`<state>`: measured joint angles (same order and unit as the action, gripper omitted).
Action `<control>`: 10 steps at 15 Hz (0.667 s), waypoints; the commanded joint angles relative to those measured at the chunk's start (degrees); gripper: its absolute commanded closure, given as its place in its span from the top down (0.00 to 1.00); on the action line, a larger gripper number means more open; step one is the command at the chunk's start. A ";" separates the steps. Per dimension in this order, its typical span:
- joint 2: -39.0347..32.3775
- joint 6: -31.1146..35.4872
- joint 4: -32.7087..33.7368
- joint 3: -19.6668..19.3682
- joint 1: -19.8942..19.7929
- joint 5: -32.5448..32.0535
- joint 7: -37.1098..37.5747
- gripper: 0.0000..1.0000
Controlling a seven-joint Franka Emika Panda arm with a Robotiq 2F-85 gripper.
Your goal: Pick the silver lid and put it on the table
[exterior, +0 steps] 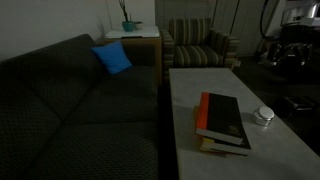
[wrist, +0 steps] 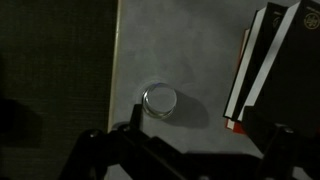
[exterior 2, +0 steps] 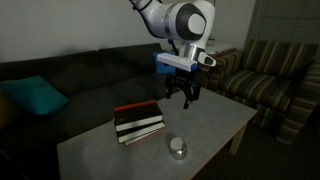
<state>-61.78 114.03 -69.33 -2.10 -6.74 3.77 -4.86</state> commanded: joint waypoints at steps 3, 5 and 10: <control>-14.97 -13.17 19.66 3.41 -5.02 6.81 2.43 1.00; -19.46 -16.68 25.24 3.36 -5.59 7.91 4.64 1.00; -21.71 -19.60 26.39 2.32 -4.90 6.91 5.61 1.00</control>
<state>-83.52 94.46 -42.94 0.22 -11.63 10.68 0.75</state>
